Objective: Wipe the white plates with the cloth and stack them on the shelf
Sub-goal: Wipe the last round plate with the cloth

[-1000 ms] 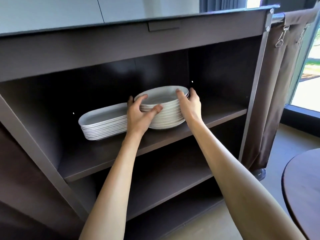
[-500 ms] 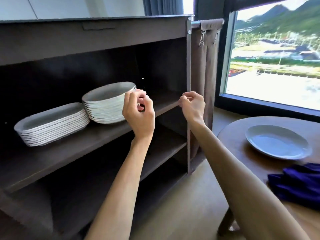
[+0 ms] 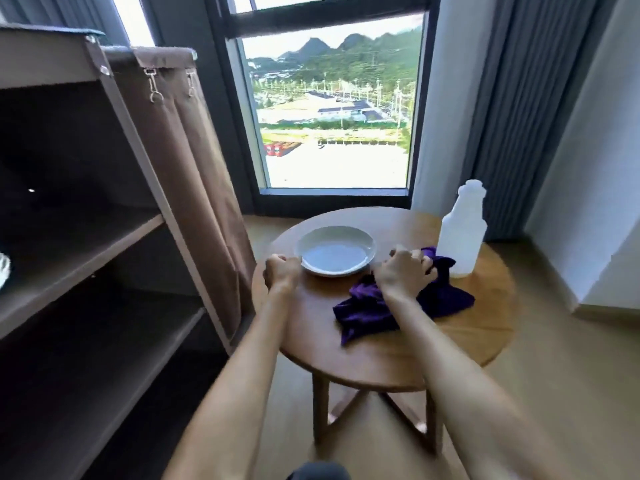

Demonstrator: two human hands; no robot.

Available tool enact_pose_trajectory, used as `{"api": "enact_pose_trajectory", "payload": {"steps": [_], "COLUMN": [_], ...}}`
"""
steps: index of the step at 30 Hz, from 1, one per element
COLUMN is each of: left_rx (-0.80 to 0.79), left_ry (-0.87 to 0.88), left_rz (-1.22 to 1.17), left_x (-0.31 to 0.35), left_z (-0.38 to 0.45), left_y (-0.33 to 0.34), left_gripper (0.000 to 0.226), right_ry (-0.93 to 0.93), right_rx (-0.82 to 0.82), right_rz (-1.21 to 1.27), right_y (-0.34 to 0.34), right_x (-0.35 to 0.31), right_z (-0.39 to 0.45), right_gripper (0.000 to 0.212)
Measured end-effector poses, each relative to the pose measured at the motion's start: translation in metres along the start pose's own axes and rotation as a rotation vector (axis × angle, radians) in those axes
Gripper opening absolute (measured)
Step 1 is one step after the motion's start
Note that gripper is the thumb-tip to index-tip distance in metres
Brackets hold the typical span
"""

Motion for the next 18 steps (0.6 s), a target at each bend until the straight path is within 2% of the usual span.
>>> {"api": "enact_pose_trajectory", "payload": {"steps": [3, 7, 10, 13, 16, 18], "left_rx": [0.029, 0.112, 0.113, -0.035, -0.162, -0.188], "left_ry": [-0.041, -0.128, -0.175, -0.198, -0.228, -0.253], "left_rz": [0.07, 0.121, 0.084, -0.142, -0.362, -0.441], "left_x": [-0.001, -0.002, -0.004, 0.002, -0.003, -0.014], "left_z": [-0.001, 0.007, 0.013, 0.021, 0.027, 0.032], "left_y": [0.036, 0.052, 0.052, 0.063, 0.072, 0.072], "left_gripper": [0.045, 0.055, 0.042, 0.03, 0.036, 0.043], "right_ry": [0.002, -0.051, -0.06, -0.071, 0.002, 0.089], "right_rx": [0.007, -0.05, -0.063, 0.014, 0.092, 0.178], "right_rz": [-0.162, -0.235, -0.287, -0.283, -0.149, 0.077], "right_y": [0.006, 0.022, 0.027, 0.026, 0.025, 0.015], "right_x": [0.042, 0.042, 0.038, 0.035, 0.036, 0.037], "right_z": [0.001, 0.012, 0.023, 0.031, 0.036, 0.039], "right_gripper": [0.048, 0.074, 0.064, 0.053, 0.047, 0.041]}}
Point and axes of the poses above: each hand's wrist, its own z-axis towards the middle knuckle, its own y-axis out of the palm, x = y × z, the point moved 8 cm from there along z, towards the middle knuckle, and after that the axes turned 12 degrees about -y, right-handed, at the moved point
